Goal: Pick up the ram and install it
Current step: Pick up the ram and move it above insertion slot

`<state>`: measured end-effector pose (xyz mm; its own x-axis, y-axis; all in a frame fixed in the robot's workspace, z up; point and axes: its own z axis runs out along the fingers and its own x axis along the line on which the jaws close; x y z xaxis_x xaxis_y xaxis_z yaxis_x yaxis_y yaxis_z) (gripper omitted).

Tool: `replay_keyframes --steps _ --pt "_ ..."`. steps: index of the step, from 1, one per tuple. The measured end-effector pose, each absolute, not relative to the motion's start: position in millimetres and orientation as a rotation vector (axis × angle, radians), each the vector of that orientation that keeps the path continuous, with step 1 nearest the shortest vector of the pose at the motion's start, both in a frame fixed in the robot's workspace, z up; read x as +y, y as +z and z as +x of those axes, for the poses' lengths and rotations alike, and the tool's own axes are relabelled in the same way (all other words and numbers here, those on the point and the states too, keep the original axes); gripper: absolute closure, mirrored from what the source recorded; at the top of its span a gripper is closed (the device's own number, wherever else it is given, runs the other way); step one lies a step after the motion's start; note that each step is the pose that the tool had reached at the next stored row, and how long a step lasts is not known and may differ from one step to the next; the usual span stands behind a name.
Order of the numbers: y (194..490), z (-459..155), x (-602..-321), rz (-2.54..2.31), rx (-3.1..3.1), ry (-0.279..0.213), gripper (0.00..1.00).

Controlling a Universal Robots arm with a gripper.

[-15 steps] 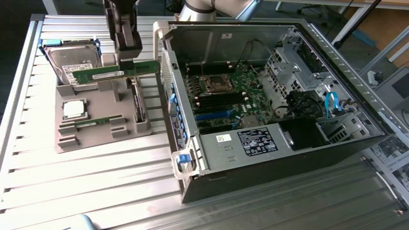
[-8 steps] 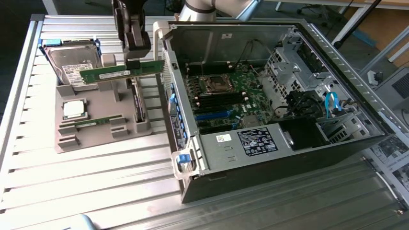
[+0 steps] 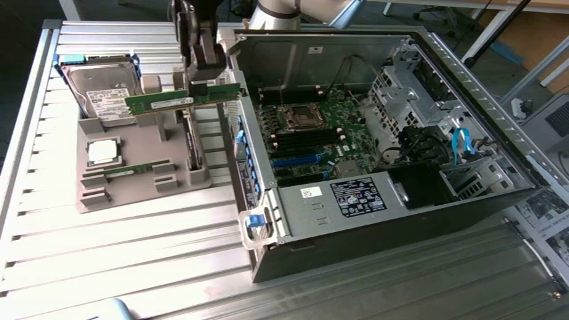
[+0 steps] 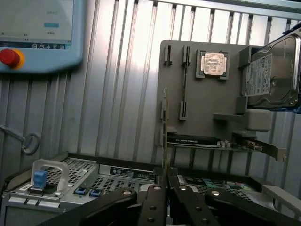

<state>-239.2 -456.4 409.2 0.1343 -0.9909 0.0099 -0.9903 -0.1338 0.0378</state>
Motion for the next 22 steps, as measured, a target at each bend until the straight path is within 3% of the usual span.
replay_keyframes --steps 22 --pt "409 -192 -456 2.332 -2.038 -0.043 0.87"
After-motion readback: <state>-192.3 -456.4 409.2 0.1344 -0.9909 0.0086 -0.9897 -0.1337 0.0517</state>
